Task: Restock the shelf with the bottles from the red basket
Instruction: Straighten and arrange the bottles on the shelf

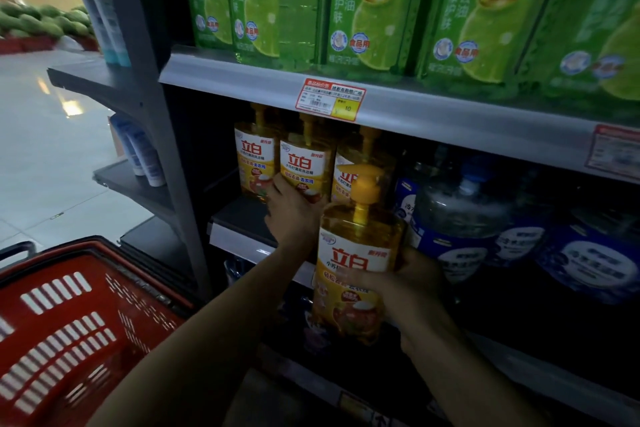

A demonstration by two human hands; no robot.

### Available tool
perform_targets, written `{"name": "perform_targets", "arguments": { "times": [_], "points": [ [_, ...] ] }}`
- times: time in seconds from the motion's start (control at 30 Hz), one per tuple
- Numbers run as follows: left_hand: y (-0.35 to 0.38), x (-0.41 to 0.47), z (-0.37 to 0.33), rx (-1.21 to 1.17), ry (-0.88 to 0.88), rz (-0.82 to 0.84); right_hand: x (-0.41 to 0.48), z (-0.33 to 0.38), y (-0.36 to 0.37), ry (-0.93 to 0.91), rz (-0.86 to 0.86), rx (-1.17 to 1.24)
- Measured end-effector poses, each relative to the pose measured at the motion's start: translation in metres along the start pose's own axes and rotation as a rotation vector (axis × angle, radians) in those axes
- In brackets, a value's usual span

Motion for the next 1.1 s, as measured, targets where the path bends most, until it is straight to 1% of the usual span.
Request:
{"name": "perform_targets", "arguments": {
  "times": [0.13, 0.3, 0.53, 0.67, 0.8, 0.93, 1.1],
  "points": [
    [-0.011, -0.009, -0.003, -0.011, 0.012, 0.027, -0.007, 0.001, -0.005, 0.002, 0.004, 0.001],
    [-0.025, -0.029, -0.023, -0.055, 0.109, 0.021, -0.017, 0.002, -0.018, 0.008, -0.029, 0.020],
    [0.002, -0.041, -0.029, -0.228, 0.105, 0.243, -0.030, -0.003, -0.045, 0.030, -0.032, 0.060],
    [0.019, -0.051, -0.044, -0.312, 0.132, 0.311, -0.034, -0.007, -0.061, 0.046, -0.040, 0.087],
    [0.046, -0.043, -0.030, -0.345, 0.135, 0.277, -0.032, -0.010, -0.073, 0.044, -0.066, 0.094],
    [0.031, -0.057, -0.059, -0.320, 0.129, 0.218, -0.031, -0.010, -0.077, 0.045, -0.067, 0.060],
    [0.036, -0.061, -0.056, -0.435, 0.116, 0.146, -0.029, -0.010, -0.081, 0.050, -0.081, 0.010]
  ]
}}
Point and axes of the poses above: each hand's wrist, its own x-axis towards the middle knuckle, its own y-axis out of the palm, z = x × y, the point moved 10 cm from there along x, towards the middle knuckle, and after that the axes turned 10 degrees about y, right-handed, at the moved point
